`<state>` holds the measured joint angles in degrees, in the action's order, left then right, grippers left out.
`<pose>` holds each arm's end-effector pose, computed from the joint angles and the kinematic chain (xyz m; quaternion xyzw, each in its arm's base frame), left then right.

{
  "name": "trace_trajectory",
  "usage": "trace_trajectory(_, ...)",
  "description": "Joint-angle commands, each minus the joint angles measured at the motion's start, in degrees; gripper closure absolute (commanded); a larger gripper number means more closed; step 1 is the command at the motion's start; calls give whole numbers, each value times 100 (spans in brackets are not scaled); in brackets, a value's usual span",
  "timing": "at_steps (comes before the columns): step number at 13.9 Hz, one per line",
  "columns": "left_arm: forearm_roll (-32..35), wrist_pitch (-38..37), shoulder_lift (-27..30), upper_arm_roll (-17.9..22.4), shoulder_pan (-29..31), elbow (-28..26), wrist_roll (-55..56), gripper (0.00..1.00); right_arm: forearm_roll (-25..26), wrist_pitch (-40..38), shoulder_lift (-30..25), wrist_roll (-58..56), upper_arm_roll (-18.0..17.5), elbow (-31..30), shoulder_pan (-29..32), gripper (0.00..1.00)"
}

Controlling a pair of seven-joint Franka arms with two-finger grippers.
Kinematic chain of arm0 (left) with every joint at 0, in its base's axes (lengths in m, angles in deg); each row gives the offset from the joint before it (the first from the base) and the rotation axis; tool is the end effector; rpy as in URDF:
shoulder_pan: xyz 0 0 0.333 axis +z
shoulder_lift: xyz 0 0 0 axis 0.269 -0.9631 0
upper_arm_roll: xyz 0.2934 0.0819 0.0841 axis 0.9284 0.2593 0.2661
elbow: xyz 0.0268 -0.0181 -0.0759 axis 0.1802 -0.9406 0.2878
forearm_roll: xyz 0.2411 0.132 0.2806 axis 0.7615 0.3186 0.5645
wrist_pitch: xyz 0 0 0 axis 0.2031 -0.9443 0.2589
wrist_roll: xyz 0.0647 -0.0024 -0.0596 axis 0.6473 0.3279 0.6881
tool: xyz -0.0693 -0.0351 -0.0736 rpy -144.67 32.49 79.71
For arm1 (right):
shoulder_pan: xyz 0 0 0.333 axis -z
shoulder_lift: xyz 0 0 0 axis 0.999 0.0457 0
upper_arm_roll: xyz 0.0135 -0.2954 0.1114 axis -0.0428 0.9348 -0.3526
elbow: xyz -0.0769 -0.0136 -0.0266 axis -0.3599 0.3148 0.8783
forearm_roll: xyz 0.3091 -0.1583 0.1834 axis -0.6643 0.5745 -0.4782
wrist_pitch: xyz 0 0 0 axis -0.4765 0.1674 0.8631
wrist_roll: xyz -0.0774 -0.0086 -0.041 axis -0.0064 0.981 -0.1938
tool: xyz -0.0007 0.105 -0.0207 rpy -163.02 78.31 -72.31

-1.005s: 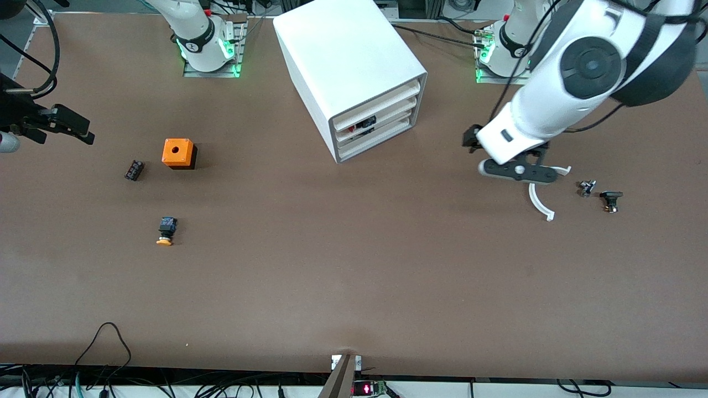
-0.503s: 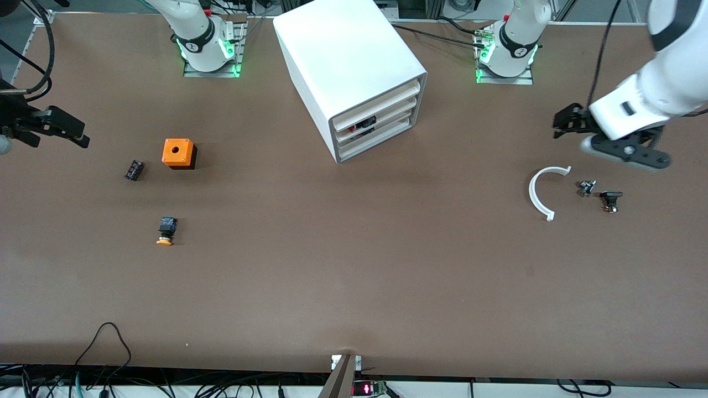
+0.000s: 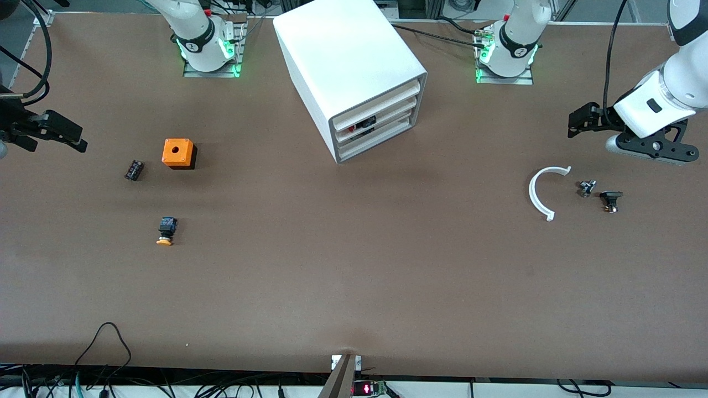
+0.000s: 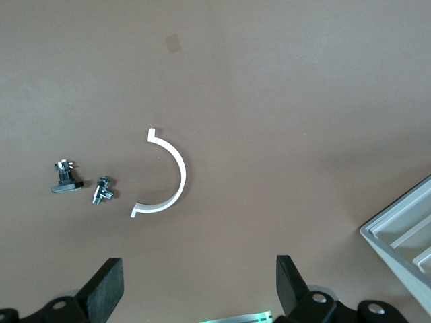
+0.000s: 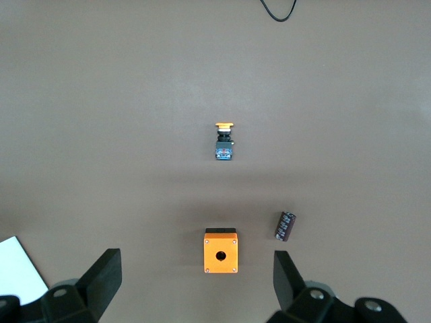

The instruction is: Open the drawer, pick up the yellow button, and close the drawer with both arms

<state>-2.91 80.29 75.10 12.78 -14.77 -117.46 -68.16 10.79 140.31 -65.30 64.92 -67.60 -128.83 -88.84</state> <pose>0.5438 -0.0374 0.5683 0.9952 -0.0759 -0.0608 0.0072 0.5795 -0.0068 0.6195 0.9999 -0.0052 0.0134 0.0012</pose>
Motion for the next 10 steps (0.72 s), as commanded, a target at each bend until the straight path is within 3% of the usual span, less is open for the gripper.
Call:
trace_trajectory(1, -10, 22, 140, 90, -75, -78, 639, 0, 56, -138, 69, 68, -10, 186, -21, 0)
trace_trajectory(10, -27, 118, -18, 20, -49, 142, 826, 0, 73, -156, 69, 60, -1, 186, -12, 0)
